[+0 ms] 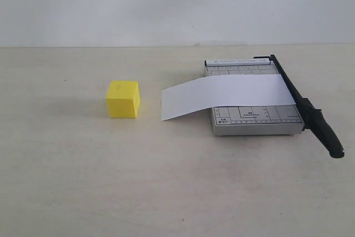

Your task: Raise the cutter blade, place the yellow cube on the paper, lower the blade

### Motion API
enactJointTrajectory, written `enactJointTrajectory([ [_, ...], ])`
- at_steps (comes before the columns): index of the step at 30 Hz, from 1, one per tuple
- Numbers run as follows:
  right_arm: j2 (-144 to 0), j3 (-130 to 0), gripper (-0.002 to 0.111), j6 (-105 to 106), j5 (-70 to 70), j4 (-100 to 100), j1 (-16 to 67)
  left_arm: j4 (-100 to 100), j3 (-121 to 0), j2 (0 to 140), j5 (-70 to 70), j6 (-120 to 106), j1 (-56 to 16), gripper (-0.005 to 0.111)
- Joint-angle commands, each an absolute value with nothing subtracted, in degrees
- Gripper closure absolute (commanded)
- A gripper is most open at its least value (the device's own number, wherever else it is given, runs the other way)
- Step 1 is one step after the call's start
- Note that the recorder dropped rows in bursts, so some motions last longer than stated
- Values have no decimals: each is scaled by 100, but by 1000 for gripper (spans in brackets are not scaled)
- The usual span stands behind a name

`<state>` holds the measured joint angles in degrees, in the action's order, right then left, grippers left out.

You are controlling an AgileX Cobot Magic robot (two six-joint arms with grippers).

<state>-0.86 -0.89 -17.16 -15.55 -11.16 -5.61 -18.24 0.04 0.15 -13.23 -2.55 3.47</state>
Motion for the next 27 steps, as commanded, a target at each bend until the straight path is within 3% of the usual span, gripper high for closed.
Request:
enactJointTrajectory([
  [1,-1346,-953,108,-1662,-1538,-922,-574,-1842,0,0,-1293,-268,326,102],
  [9,-5176,-2444,108,447,-2135,-396,-574,-1842,0,0,-1293,-268,326,102],
  [12,-6001,-3143,108,0,0,-358,-543,-1842,0,0,-1304,-268,326,102],
  [15,-6752,-3718,107,1012,1943,-285,-257,-1855,0,0,-1305,-268,326,102],
  [17,-7020,-3937,100,1256,2099,-472,-96,-1855,0,0,-1305,-268,326,102],
  [19,-7180,-4131,86,1400,2156,-644,58,-1859,0,0,-1315,-268,326,102],
  [21,-7261,-4293,65,1597,2323,-691,131,-1859,0,0,-1315,-268,326,102],
  [23,-7261,-4336,55,1582,2426,-700,131,-1859,0,0,-1326,-268,326,102],
  [27,-7306,-4290,59,1349,2581,-753,131,-1859,0,0,-1326,-268,326,102],
])
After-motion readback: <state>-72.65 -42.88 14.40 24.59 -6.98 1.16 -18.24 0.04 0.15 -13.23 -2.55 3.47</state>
